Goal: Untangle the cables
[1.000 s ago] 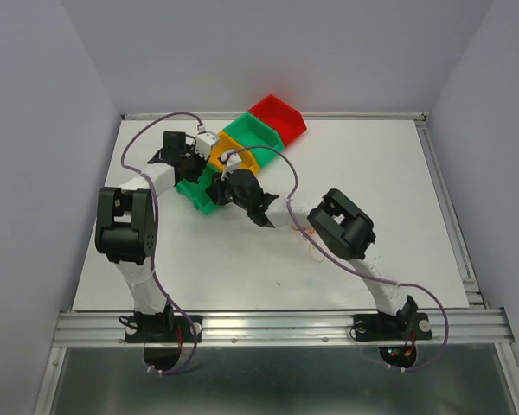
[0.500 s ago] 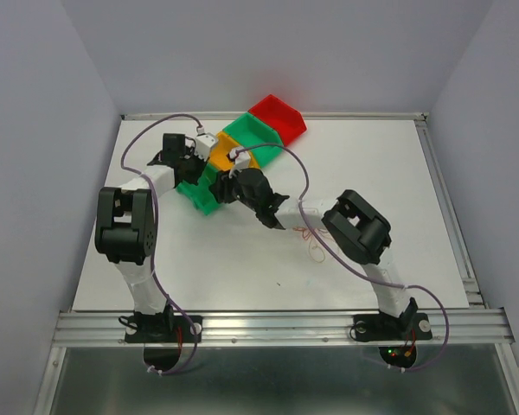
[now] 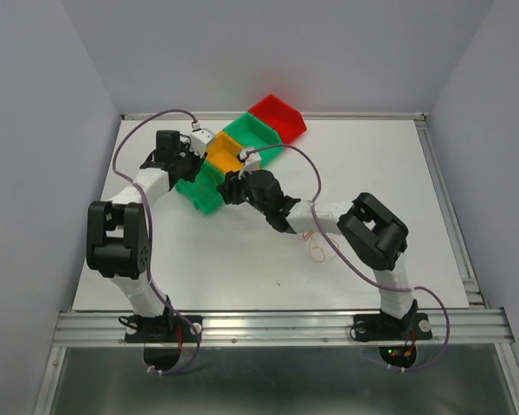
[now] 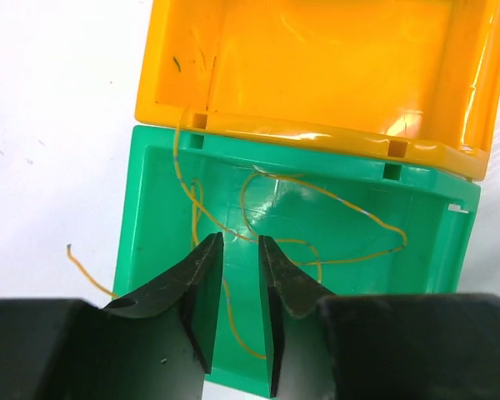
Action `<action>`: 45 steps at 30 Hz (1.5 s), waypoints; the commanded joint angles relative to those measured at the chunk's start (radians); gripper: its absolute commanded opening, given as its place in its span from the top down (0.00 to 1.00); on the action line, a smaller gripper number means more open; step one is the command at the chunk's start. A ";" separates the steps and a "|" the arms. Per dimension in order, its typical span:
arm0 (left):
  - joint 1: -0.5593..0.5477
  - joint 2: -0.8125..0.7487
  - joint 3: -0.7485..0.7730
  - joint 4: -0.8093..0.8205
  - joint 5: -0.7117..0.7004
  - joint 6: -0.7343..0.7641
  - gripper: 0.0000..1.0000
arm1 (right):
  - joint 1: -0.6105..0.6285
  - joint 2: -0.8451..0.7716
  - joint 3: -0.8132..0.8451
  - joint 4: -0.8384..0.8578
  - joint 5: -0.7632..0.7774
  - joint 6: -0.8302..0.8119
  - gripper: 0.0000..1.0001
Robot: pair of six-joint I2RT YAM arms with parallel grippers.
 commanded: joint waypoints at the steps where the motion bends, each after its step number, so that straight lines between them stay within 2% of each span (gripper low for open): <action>1: 0.003 -0.083 -0.019 -0.021 -0.010 0.012 0.64 | 0.003 -0.078 -0.063 0.058 0.040 -0.014 0.50; 6: 0.002 -0.155 -0.029 -0.050 0.007 0.015 0.58 | 0.004 -0.194 -0.150 0.035 0.063 -0.006 0.48; 8: -0.011 -0.193 -0.037 -0.084 0.043 0.036 0.53 | 0.004 -0.268 -0.175 -0.078 0.090 0.002 0.41; 10: -0.034 -0.224 -0.052 -0.096 0.051 0.052 0.51 | 0.003 -0.325 -0.198 -0.184 0.119 0.011 0.41; 12: -0.075 -0.268 -0.065 -0.096 0.054 0.056 0.49 | 0.004 -0.401 -0.286 -0.264 0.159 0.026 0.41; 14: -0.145 -0.292 -0.072 -0.096 0.071 0.055 0.43 | 0.004 -0.527 -0.348 -0.325 0.194 0.041 0.40; 17: -0.227 -0.313 -0.057 -0.089 0.155 0.049 0.40 | 0.006 -0.670 -0.446 -0.432 0.234 0.080 0.40; 19: -0.262 -0.316 -0.040 -0.082 0.204 0.041 0.35 | 0.010 -0.733 -0.500 -0.483 0.231 0.103 0.35; 22: -0.310 -0.365 -0.071 -0.004 0.351 0.035 0.32 | 0.021 -0.860 -0.572 -0.516 0.271 0.140 0.31; 26: -0.415 -0.422 -0.173 0.132 0.376 0.088 0.30 | 0.027 -1.062 -0.721 -0.519 0.406 0.186 0.30; 28: -0.460 -0.408 -0.180 0.157 0.389 0.076 0.30 | 0.027 -1.153 -0.746 -0.563 0.448 0.196 0.30; 32: -0.530 -0.284 -0.062 0.082 0.369 -0.049 0.30 | 0.027 -1.173 -0.752 -0.670 0.543 0.241 0.30; 38: -0.636 -0.150 0.000 0.022 0.150 -0.181 0.30 | 0.027 -1.161 -0.779 -0.684 0.672 0.278 0.28; 40: -0.644 -0.099 0.059 -0.053 0.149 -0.213 0.32 | 0.027 -1.178 -0.789 -0.686 0.702 0.282 0.29; 43: -0.646 -0.036 0.093 -0.073 0.174 -0.240 0.38 | 0.027 -1.204 -0.799 -0.686 0.716 0.281 0.29; 45: -0.649 -0.028 0.093 -0.059 0.189 -0.246 0.38 | 0.026 -1.228 -0.807 -0.689 0.716 0.276 0.29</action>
